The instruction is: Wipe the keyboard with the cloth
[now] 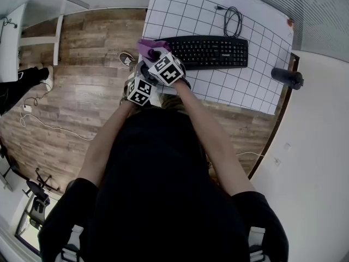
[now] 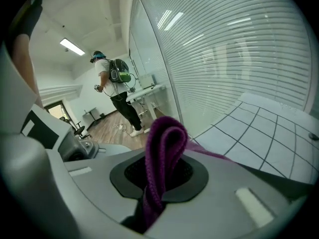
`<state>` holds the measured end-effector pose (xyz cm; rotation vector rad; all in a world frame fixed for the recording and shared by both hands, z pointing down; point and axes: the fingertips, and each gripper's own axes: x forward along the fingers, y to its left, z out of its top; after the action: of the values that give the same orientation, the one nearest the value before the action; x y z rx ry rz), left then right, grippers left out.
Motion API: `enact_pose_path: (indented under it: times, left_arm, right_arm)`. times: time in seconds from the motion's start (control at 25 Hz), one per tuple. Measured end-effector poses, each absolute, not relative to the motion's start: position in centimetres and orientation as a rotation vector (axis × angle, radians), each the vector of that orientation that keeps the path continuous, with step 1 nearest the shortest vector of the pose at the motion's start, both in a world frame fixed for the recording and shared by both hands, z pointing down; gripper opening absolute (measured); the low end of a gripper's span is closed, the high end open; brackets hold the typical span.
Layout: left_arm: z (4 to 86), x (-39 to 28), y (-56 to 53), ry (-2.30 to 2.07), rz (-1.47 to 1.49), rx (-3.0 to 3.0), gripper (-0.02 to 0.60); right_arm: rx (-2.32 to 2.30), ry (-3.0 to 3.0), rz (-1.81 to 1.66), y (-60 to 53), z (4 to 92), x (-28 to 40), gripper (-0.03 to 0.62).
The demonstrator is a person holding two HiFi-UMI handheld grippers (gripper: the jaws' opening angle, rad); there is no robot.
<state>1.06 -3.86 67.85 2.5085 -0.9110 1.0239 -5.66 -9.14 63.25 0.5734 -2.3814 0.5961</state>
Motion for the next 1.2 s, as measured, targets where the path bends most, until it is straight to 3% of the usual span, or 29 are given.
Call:
enact_pose_path:
  times: [0.2,0.4,0.88,1.2]
  left_arm:
    - [67.8,1.0,-3.9,-0.910,1.023,2.507,0.324]
    - [67.8,1.0,-3.8,-0.908,1.021,2.508,0.324]
    - [67.9,0.9,-3.8,-0.894,1.025,2.495,0.324]
    - [68.0,0.8,-3.9,-0.891,1.037,2.477,0.324]
  right_arm:
    - [0.621,-2.529,0.654,-10.9,58.8,-6.4,0.064]
    - [0.801,-2.679,0.731,-14.3,53.4,-1.5,0.064]
    - [1.503,-2.313,0.637,-16.3,55.0,27.6,0.064]
    - [1.675,-2.036,0.543,-14.1,56.0,40.2,0.066]
